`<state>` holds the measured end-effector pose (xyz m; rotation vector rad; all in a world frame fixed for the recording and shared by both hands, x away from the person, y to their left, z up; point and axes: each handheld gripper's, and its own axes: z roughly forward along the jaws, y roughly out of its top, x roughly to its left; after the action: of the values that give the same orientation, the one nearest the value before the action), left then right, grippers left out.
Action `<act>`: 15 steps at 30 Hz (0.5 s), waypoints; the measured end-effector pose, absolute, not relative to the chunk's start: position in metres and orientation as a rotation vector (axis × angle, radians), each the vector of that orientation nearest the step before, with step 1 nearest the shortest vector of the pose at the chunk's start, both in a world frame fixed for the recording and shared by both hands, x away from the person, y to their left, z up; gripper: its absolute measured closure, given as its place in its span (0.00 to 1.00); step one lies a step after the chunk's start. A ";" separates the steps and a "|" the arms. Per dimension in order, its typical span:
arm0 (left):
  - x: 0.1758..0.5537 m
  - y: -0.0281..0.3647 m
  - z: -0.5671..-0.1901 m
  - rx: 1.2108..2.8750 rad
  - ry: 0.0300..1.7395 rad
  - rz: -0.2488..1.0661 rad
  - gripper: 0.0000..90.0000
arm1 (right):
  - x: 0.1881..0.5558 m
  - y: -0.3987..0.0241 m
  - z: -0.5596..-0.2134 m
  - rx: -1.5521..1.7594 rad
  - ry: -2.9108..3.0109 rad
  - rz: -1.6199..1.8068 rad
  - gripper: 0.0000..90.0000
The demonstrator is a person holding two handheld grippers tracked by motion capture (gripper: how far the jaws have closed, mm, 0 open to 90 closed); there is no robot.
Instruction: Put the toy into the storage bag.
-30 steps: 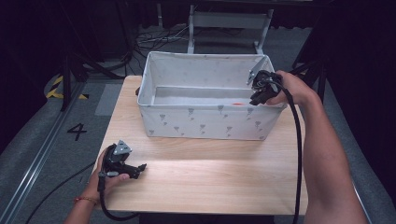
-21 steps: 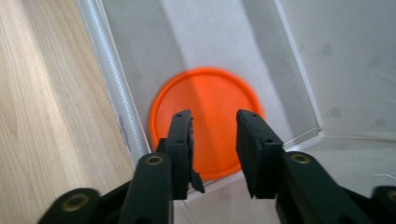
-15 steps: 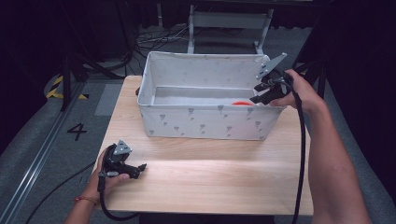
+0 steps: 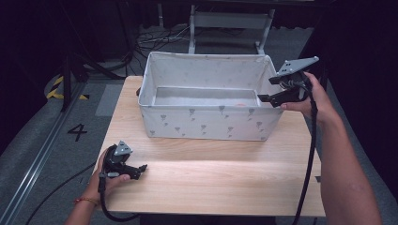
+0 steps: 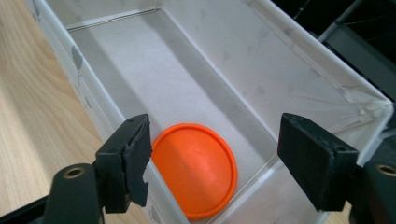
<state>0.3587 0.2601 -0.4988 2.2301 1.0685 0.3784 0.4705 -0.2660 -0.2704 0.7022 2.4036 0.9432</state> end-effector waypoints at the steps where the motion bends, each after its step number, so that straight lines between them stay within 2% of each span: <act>1: 0.359 0.260 -0.499 2.230 1.069 0.379 0.00 | 0.466 -0.269 -0.270 0.718 2.364 0.943 0.29; 15: 0.359 0.260 -0.499 2.231 1.069 0.379 0.00 | 0.435 -0.285 -0.273 0.782 2.282 1.003 0.28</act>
<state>0.3586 0.2601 -0.4988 2.2313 1.0690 0.3791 0.4346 -0.2853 -0.2734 0.7824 2.2822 1.0028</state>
